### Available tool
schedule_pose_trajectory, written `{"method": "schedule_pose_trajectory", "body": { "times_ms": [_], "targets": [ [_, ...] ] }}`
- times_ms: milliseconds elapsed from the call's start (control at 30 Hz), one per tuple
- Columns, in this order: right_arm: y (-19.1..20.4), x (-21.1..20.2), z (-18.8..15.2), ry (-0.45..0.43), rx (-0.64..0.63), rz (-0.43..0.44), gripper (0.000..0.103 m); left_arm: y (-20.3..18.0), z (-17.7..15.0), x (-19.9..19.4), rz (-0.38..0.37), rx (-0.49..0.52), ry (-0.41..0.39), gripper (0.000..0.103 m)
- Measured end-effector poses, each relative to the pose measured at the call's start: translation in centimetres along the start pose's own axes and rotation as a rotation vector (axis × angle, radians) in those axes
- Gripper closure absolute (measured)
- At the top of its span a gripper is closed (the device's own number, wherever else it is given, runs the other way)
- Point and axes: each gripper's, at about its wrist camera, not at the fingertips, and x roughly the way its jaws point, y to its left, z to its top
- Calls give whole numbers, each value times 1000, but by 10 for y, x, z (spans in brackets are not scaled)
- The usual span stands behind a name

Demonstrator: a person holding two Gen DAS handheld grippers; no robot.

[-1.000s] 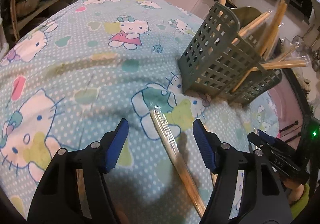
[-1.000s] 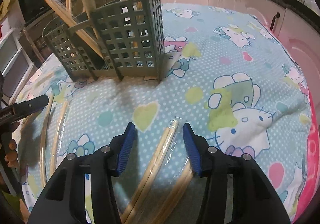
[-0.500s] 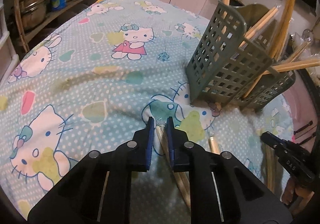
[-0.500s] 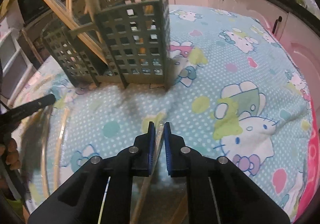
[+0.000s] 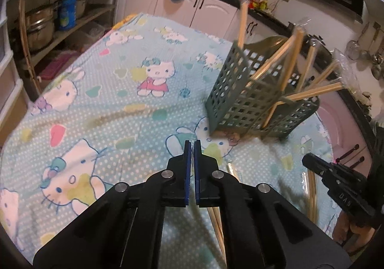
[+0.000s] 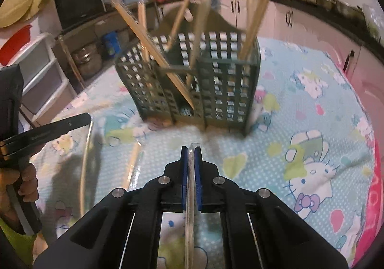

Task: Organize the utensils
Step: 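Lift both held chopsticks and carry them toward the green caddy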

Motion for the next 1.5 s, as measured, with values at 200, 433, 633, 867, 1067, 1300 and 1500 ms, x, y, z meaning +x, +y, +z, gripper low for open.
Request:
{"method": "schedule_pose_trajectory", "body": {
  "times_ms": [200,433,633,867,1067,1300,1500],
  "targets": [
    [0,-22,8,-45,3,-7,97,-6,10,-18,-41,15,-36,103],
    [0,-40,12,-85,3,-13,97,-10,18,-34,-84,9,-60,103],
    [2,-59,22,-141,0,2,97,-17,30,-50,-105,22,-103,103],
    [2,-85,38,-219,-10,15,97,-33,46,-73,-143,55,-161,103],
    [2,-109,54,-294,-12,26,98,-44,64,-89,-167,79,-204,103],
    [2,-137,82,-381,-22,24,98,-64,90,-112,-181,114,-267,103],
    [-2,-154,108,-449,-27,10,98,-83,110,-125,-192,145,-313,103]
  ]
}}
